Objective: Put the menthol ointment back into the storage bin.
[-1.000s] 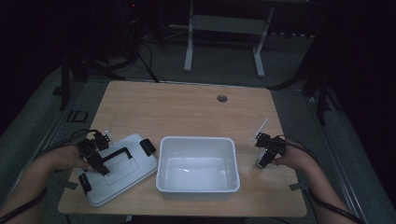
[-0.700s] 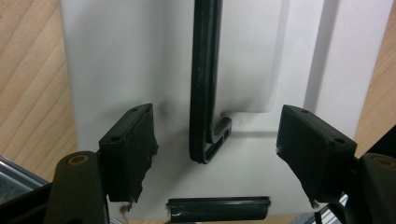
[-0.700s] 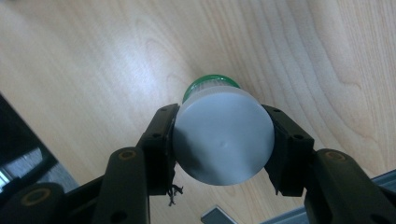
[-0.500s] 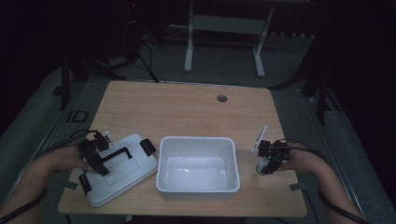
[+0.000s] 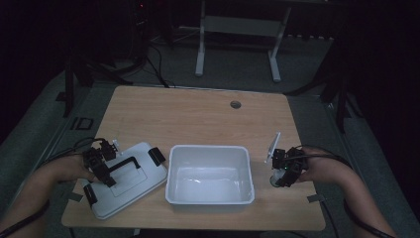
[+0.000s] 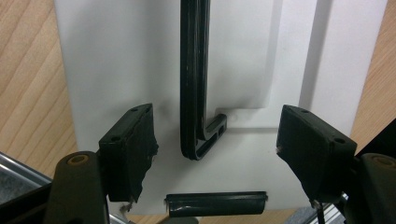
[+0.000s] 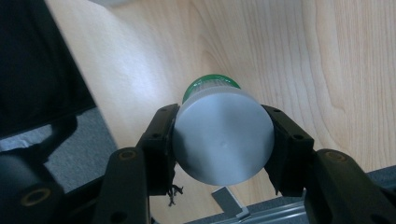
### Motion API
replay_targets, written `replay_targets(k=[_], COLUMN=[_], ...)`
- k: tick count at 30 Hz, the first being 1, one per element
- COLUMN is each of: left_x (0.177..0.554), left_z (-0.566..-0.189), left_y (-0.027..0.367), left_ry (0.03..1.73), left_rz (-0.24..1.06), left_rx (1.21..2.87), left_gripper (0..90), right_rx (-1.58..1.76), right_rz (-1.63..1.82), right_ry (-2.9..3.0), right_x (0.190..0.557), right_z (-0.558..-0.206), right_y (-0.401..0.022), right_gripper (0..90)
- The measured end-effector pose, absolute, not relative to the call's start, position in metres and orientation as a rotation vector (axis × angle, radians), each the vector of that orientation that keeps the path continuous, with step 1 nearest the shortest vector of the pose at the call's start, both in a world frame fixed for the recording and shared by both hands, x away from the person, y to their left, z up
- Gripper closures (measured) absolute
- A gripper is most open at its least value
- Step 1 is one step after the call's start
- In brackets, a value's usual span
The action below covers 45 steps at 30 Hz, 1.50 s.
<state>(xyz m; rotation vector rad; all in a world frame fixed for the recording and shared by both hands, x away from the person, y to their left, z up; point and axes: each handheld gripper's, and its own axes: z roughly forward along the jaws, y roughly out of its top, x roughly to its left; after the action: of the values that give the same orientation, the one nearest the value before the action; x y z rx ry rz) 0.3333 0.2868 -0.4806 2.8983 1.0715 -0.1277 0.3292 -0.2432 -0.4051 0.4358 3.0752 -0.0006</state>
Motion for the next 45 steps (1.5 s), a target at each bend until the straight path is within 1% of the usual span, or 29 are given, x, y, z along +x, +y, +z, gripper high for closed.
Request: replay_targets(k=[8, 12, 13, 20, 29, 37, 45], left_x=[0.334, 0.334, 0.335, 0.334, 0.334, 0.332, 0.332], left_z=[-0.481, -0.480, -0.480, -0.477, -0.478, -0.477, -0.479], left_y=[0.285, 0.284, 0.283, 0.284, 0.284, 0.283, 0.281], left_ry=[1.063, 1.062, 1.061, 1.062, 1.057, 1.049, 1.043], left_rz=[-0.123, -0.126, -0.122, -0.120, -0.117, -0.110, -0.105], left_rx=[2.911, 2.909, 2.913, 2.904, 2.915, 2.914, 2.920], left_gripper=[27.8, 27.8, 27.8, 27.8, 27.8, 27.8, 27.8], right_rx=[0.409, 0.409, 0.379, 0.295, 0.206, 0.109, 0.014], right_rz=[0.059, 0.046, 0.029, 0.030, 0.008, 0.029, 0.013], right_ry=[3.066, 3.069, 3.069, 3.063, 3.048, 3.069, 3.102], right_x=[0.325, 0.325, 0.324, 0.318, 0.311, 0.305, 0.300], right_z=[-0.374, -0.369, -0.360, -0.332, -0.310, -0.308, -0.322], right_y=[-0.232, -0.229, -0.224, -0.207, -0.179, -0.155, -0.131], right_gripper=[50.0, 50.0, 50.0, 50.0, 50.1, 50.0, 50.0])
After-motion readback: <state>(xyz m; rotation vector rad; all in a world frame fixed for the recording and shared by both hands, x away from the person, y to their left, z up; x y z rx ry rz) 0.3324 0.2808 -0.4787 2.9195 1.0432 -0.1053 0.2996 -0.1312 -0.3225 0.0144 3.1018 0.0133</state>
